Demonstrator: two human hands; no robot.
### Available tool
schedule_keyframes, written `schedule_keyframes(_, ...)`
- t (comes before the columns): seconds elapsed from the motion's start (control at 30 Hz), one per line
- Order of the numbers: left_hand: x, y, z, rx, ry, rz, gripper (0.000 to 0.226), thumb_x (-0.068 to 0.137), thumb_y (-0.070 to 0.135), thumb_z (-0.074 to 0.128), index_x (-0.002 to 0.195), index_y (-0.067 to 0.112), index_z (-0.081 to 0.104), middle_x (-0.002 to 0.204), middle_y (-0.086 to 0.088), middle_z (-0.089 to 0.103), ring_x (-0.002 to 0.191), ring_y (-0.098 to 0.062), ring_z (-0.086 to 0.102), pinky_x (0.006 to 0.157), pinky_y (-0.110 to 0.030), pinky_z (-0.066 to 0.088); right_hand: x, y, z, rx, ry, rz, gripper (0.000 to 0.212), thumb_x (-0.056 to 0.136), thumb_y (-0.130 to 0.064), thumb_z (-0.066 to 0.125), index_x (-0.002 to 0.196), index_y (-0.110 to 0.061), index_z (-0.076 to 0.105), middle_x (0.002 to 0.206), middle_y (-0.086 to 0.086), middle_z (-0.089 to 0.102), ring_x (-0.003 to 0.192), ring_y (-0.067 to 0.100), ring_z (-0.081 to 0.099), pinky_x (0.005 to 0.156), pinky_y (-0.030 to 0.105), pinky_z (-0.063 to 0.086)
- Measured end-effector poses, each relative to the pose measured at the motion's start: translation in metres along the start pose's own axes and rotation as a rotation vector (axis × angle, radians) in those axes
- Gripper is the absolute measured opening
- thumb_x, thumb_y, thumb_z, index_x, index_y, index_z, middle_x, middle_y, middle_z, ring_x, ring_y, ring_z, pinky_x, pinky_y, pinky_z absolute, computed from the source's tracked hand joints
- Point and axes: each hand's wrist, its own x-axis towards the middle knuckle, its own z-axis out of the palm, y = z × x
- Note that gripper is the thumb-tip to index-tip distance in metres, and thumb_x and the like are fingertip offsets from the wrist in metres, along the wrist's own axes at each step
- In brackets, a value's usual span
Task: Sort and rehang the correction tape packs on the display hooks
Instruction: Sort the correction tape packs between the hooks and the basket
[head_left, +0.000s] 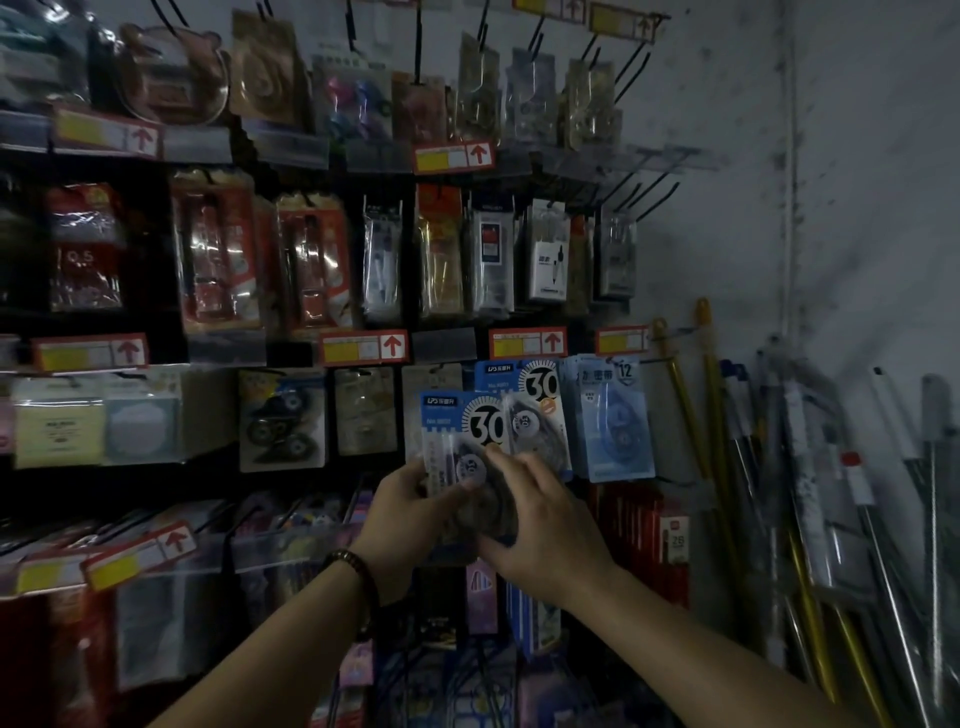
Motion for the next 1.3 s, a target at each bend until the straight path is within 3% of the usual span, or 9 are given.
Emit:
schedule_keyframes(0.13, 0.003, 0.002, 0.007, 0.045, -0.006, -0.012, 0.016, 0.104, 0.018, 0.068, 0.114, 0.024, 0.078, 0.107, -0.003, 0.083, 0.099, -0.023, 0.081, 0.08, -0.045, 0.068, 0.004, 0.0, -0.003, 0.021, 0.0, 0.035, 0.094, 0.085, -0.063, 0.057, 0.165, -0.035, 0.017, 0.14, -0.011, 0.039, 0.122, 0.017, 0.057, 0.085, 0.038, 0.061)
schedule_keyframes(0.3, 0.006, 0.004, 0.003, 0.225, 0.066, 0.004, 0.02, 0.1, 0.017, 0.073, 0.116, 0.029, 0.072, 0.094, 0.002, 0.08, 0.077, -0.016, 0.078, 0.061, -0.027, 0.058, 0.018, 0.018, -0.006, -0.089, 0.036, 0.162, 0.092, 0.093, -0.055, 0.064, 0.166, -0.032, 0.014, 0.137, -0.005, 0.036, 0.118, 0.019, 0.055, 0.075, 0.026, 0.048)
schedule_keyframes(0.43, 0.005, -0.001, -0.008, 0.282, 0.085, -0.021, 0.016, 0.097, 0.016, 0.075, 0.112, 0.022, 0.074, 0.072, 0.015, 0.071, 0.074, -0.018, 0.072, 0.069, -0.038, 0.06, 0.027, 0.03, -0.006, -0.174, 0.031, 0.223, 0.092, 0.095, -0.049, 0.065, 0.166, -0.031, 0.009, 0.143, -0.001, 0.035, 0.123, 0.019, 0.051, 0.082, 0.027, 0.053)
schedule_keyframes(0.5, 0.003, -0.002, -0.014, 0.335, 0.081, -0.022, 0.012, 0.096, 0.018, 0.077, 0.107, 0.023, 0.076, 0.065, 0.017, 0.069, 0.071, -0.015, 0.071, 0.063, -0.034, 0.057, 0.032, 0.033, -0.006, -0.197, 0.037, 0.235, 0.093, 0.096, -0.045, 0.066, 0.167, -0.031, 0.008, 0.144, 0.001, 0.034, 0.127, 0.019, 0.048, 0.086, 0.028, 0.054)
schedule_keyframes(0.67, -0.003, -0.003, -0.026, 0.518, 0.076, -0.007, 0.009, 0.095, 0.022, 0.077, 0.102, 0.029, 0.076, 0.086, 0.007, 0.078, 0.078, -0.015, 0.077, 0.063, -0.027, 0.055, 0.046, 0.041, -0.008, -0.217, 0.064, 0.253, 0.087, 0.099, -0.038, 0.066, 0.167, -0.028, 0.014, 0.149, 0.004, 0.033, 0.138, 0.024, 0.04, 0.098, 0.034, 0.054)
schedule_keyframes(0.83, -0.011, -0.005, -0.032, 0.918, 0.014, 0.114, 0.011, 0.095, 0.03, 0.074, 0.104, 0.036, 0.073, 0.098, 0.019, 0.073, 0.085, 0.008, 0.063, 0.062, 0.0, 0.042, 0.052, 0.041, -0.008, -0.253, 0.032, 0.26, 0.086, 0.099, -0.043, 0.065, 0.166, -0.03, 0.012, 0.151, 0.003, 0.03, 0.138, 0.023, 0.041, 0.095, 0.035, 0.055)
schedule_keyframes(1.03, -0.013, -0.013, -0.031, 1.026, -0.081, 0.142, 0.016, 0.097, 0.031, 0.073, 0.113, 0.029, 0.075, 0.099, 0.018, 0.07, 0.088, 0.001, 0.063, 0.064, 0.0, 0.04, 0.059, 0.036, -0.009, -0.287, -0.06, 0.281, 0.081, 0.098, -0.033, 0.067, 0.164, -0.026, 0.019, 0.151, 0.011, 0.037, 0.133, 0.029, 0.048, 0.095, 0.039, 0.056)
schedule_keyframes(1.2, -0.029, -0.018, -0.035, 1.07, -0.132, 0.141, 0.016, 0.097, 0.032, 0.071, 0.112, 0.028, 0.075, 0.108, 0.014, 0.076, 0.1, -0.005, 0.07, 0.079, -0.013, 0.05, 0.06, 0.025, -0.006, -0.33, -0.063, 0.299, 0.067, 0.098, -0.024, 0.068, 0.154, -0.02, 0.032, 0.142, 0.014, 0.046, 0.119, 0.032, 0.056, 0.082, 0.04, 0.055)
schedule_keyframes(1.3, -0.052, -0.032, -0.048, 1.107, -0.14, 0.108, 0.017, 0.096, 0.033, 0.07, 0.112, 0.03, 0.074, 0.101, 0.018, 0.071, 0.1, -0.005, 0.068, 0.075, -0.008, 0.043, 0.046, 0.018, -0.003, -0.34, -0.06, 0.275, 0.066, 0.095, -0.029, 0.069, 0.153, -0.021, 0.036, 0.143, 0.013, 0.041, 0.122, 0.033, 0.053, 0.082, 0.04, 0.054)
